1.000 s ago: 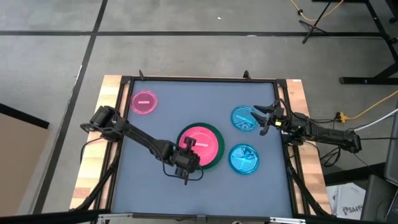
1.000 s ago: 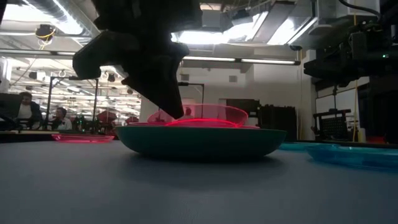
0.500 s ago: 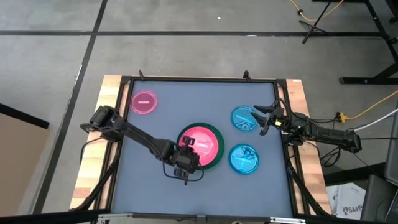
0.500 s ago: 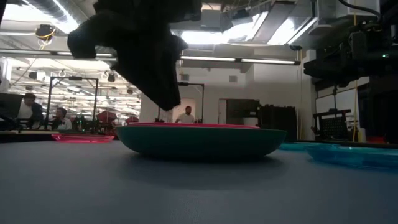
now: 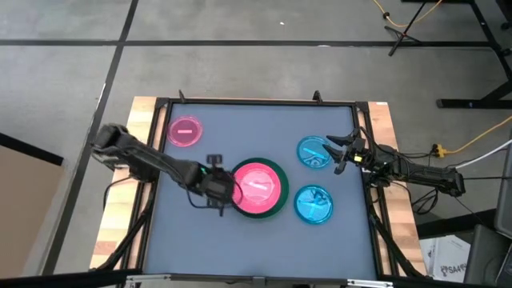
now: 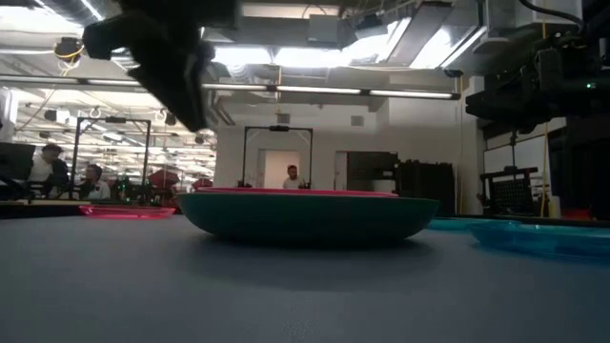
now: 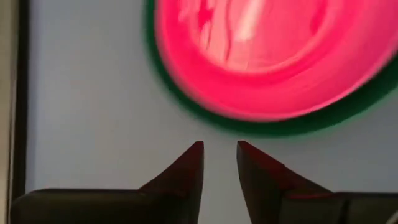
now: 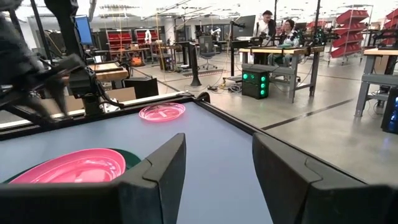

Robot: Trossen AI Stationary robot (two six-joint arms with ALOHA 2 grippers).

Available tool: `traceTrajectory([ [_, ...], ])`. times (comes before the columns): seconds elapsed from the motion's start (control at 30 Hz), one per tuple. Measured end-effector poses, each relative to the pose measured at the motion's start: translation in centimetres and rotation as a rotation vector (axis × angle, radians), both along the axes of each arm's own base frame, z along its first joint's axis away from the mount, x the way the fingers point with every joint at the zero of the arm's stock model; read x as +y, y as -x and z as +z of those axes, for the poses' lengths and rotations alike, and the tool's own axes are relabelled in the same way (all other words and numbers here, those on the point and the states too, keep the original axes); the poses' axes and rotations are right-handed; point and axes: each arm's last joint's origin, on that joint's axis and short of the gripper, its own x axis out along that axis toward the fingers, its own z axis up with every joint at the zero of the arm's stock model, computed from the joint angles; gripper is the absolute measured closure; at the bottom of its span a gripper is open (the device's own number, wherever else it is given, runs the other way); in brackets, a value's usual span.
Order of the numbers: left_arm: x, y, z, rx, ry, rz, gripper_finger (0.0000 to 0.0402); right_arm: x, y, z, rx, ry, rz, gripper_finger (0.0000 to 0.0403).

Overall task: Stack plastic plates
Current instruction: Stack the transparent pink plate on top of the transparent pink plate

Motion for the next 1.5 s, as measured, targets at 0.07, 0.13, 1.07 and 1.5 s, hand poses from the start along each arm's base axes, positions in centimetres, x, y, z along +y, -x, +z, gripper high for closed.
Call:
traceTrajectory([
  [0.07,1.2,1.5,-0.1,-0.015,0.000,0.052,0.0315,0.0,0.0,0.0,0.000,0.000,0.000,0.0226],
  [0.13,2.3,3.0,-0.4,-0.026,0.000,0.110,0.0317,0.0,0.0,0.0,0.000,0.000,0.000,0.0226],
  [1.07,15.1,11.1,-7.9,0.051,-0.040,0.680,0.0264,0.0,0.0,0.0,0.004,0.010,-0.002,0.0226],
  [1.5,17.4,11.1,-9.7,0.153,0.004,0.674,0.0265,0.0,0.0,0.0,0.004,0.010,-0.009,0.0226],
])
